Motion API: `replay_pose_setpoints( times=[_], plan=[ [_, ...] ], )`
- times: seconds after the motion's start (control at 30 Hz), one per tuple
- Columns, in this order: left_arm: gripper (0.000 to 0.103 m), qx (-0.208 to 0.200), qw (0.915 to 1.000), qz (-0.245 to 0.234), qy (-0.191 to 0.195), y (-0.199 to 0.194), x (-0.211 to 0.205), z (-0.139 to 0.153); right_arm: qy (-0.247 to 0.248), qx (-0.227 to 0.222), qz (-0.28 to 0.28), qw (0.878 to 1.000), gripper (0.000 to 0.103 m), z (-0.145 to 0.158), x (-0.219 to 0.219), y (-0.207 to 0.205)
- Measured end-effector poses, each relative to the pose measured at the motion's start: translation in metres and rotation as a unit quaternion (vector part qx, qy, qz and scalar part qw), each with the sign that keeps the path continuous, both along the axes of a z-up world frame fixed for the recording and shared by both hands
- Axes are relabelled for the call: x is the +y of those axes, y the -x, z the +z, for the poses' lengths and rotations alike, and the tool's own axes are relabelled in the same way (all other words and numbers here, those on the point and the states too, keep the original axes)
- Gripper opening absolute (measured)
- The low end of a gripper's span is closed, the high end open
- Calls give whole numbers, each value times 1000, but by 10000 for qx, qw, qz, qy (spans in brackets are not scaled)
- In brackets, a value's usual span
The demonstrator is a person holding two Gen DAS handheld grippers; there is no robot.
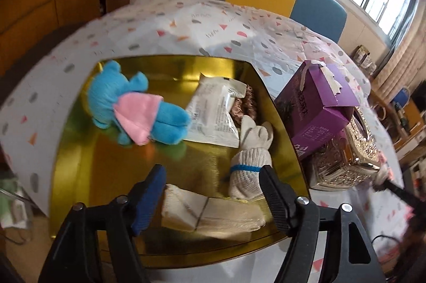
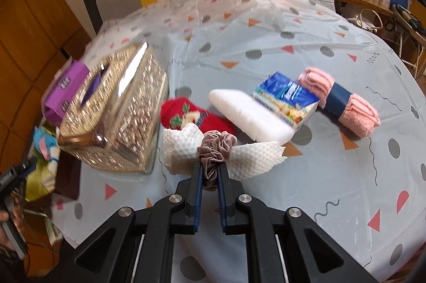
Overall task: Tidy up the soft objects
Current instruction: 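Carry the white cloth with scrunchie into the tray and open the right tool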
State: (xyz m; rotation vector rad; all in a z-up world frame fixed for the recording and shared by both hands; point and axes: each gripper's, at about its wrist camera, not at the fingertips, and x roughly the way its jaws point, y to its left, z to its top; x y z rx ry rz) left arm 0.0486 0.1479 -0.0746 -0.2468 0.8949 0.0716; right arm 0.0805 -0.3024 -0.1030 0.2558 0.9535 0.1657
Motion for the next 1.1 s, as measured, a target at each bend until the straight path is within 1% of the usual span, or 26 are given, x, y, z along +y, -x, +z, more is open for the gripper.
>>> replay_pose_setpoints(
  times=[0.1,0.2,0.3,0.37,0.43,0.5,0.6,0.7,0.83,0.97,1.1],
  plan=[
    [80,-204,9996,52,-196,8,1,10,-66,-191,-158,9997,9,14,0,3],
    [85,-316,9989,106,-344,11,1,17,-54,-525,-16,9986,9,39,16,5],
    [87,-398,9981,162,-436,15,4,22,131,-924,417,9948,9,69,50,8],
    [87,-431,9977,214,-473,18,6,24,167,-1132,795,9902,9,87,80,8],
    [87,-455,9974,262,-489,21,9,26,270,-1349,1199,9832,9,102,113,11],
    [87,-469,9970,326,-515,23,11,27,253,-1490,1609,9753,9,114,146,13],
    [87,-467,9964,428,-563,27,17,28,243,-1572,2177,9630,9,121,193,13],
    [87,-473,9957,581,-553,31,27,27,283,-1492,2662,9519,9,115,236,11],
    [87,-476,9946,748,-530,36,42,26,367,-1177,3191,9397,9,92,284,6],
    [88,-472,9920,1078,-452,43,65,25,541,-743,3612,9279,9,58,330,-2],
    [88,-451,9887,1375,-400,49,87,21,706,-337,3809,9213,10,25,363,-12]
  ],
)
